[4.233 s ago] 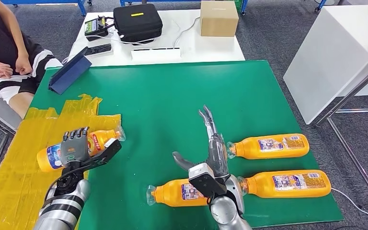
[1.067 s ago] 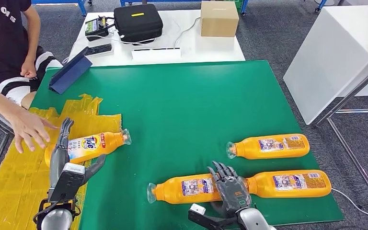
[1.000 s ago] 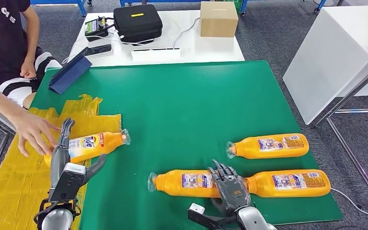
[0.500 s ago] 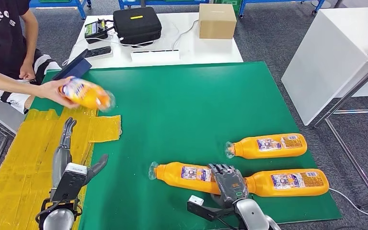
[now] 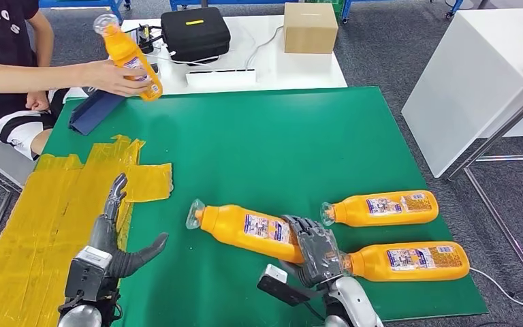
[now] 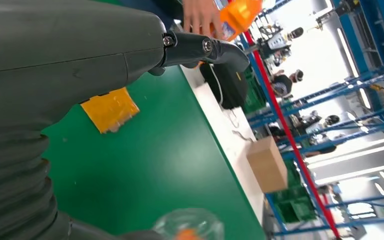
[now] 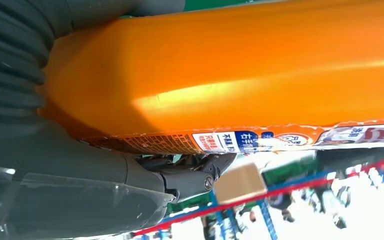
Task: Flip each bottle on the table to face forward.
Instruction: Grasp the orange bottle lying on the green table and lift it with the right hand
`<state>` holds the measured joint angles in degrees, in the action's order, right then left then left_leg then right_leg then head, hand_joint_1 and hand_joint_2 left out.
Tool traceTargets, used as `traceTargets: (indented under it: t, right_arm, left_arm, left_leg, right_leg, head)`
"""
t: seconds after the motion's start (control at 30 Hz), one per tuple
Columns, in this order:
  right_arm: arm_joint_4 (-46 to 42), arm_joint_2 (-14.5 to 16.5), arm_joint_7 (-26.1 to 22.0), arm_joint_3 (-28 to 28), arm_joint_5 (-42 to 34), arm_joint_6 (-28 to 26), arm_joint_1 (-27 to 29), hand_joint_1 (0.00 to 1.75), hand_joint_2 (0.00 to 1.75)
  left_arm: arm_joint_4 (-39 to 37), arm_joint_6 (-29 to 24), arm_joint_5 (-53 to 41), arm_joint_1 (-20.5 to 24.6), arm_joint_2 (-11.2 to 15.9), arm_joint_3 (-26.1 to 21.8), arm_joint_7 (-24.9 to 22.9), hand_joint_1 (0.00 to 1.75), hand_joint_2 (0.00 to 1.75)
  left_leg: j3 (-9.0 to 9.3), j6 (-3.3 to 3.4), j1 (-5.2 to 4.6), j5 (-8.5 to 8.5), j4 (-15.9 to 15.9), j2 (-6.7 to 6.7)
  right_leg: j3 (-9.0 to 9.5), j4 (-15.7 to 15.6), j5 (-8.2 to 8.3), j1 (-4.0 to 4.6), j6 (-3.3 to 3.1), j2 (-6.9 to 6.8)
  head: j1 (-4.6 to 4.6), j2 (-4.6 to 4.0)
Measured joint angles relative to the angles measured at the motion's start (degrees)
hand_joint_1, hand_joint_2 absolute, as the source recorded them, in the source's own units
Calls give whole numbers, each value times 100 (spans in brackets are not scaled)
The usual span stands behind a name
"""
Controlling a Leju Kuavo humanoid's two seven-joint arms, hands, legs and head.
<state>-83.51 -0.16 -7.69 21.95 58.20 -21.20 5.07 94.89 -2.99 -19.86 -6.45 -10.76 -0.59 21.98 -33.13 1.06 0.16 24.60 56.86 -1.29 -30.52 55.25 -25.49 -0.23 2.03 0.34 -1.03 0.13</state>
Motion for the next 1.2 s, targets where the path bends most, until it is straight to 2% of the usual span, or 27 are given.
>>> traceTargets:
  t: [0.2, 0.3, 0.53, 0.77, 0.93, 1.2]
  right_arm:
    - [-13, 490, -639, -304, -611, -214, -43, 175, 175]
    - [-9, 676, -790, -402, -816, -236, -90, 175, 175]
    - [12, 875, -883, -507, -904, -241, -133, 175, 175]
    - [109, 1058, -1336, -537, -1411, -306, -271, 175, 175]
    - [321, 1279, -1701, -335, -1750, -192, -503, 175, 175]
    - [863, 1580, -2200, 393, -2191, -168, -842, 175, 175]
  left_arm:
    - [44, 698, 584, -44, 74, 154, -7, 0, 175]
    - [43, 960, 927, -49, 120, 216, -30, 0, 175]
    - [41, 1131, 1137, -52, 193, 261, -64, 0, 175]
    - [-152, 1831, 2198, -21, 305, 306, -242, 0, 175]
    - [-549, 2112, 2596, 176, 381, 440, -338, 0, 175]
    - [-1124, 2502, 3412, 594, 521, 692, -322, 0, 175]
  left_leg:
    - [-23, 0, 0, 0, 0, 0]
    - [-25, 0, -1, 0, 0, -2]
    - [-33, 0, -1, 0, 0, -2]
    - [-35, 0, 0, 0, 0, -1]
    - [-35, 0, 0, -1, 0, 0]
    - [-36, -1, 0, -2, 0, -1]
  right_leg:
    - [-22, 0, -1, -1, -1, 0]
    - [-22, 0, -1, -1, -1, 0]
    - [-30, 0, -1, -1, -1, 0]
    - [-35, 0, -1, 0, -1, 0]
    - [-34, 2, 0, 0, -1, 0]
    - [-34, 4, 0, 0, -1, 0]
  head:
    - [1, 0]
    - [2, 0]
    - [2, 0]
    - [1, 0]
    - [2, 0]
    - [1, 0]
